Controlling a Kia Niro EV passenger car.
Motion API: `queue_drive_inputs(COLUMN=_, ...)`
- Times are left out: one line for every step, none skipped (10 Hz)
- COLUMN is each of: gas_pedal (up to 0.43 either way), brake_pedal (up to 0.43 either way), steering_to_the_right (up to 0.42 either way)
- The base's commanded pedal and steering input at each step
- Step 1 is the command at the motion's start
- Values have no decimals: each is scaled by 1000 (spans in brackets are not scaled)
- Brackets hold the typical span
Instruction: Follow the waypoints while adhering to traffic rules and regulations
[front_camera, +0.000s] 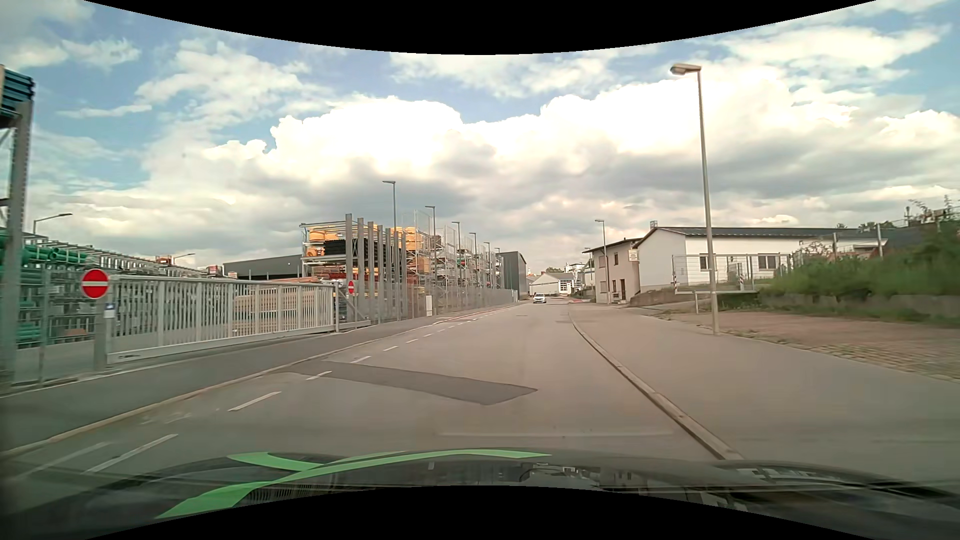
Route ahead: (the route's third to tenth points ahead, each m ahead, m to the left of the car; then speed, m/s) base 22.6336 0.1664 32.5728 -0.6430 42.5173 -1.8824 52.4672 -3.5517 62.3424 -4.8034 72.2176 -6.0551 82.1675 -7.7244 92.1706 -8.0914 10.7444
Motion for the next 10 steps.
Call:
queue_drive_inputs(gas_pedal=169, brake_pedal=0, steering_to_the_right=19)
queue_drive_inputs(gas_pedal=169, brake_pedal=0, steering_to_the_right=19)
queue_drive_inputs(gas_pedal=169, brake_pedal=0, steering_to_the_right=19)
queue_drive_inputs(gas_pedal=169, brake_pedal=0, steering_to_the_right=19)
queue_drive_inputs(gas_pedal=169, brake_pedal=0, steering_to_the_right=19)
queue_drive_inputs(gas_pedal=169, brake_pedal=0, steering_to_the_right=19)
queue_drive_inputs(gas_pedal=169, brake_pedal=0, steering_to_the_right=19)
queue_drive_inputs(gas_pedal=169, brake_pedal=0, steering_to_the_right=19)
queue_drive_inputs(gas_pedal=169, brake_pedal=0, steering_to_the_right=21)
queue_drive_inputs(gas_pedal=169, brake_pedal=0, steering_to_the_right=25)
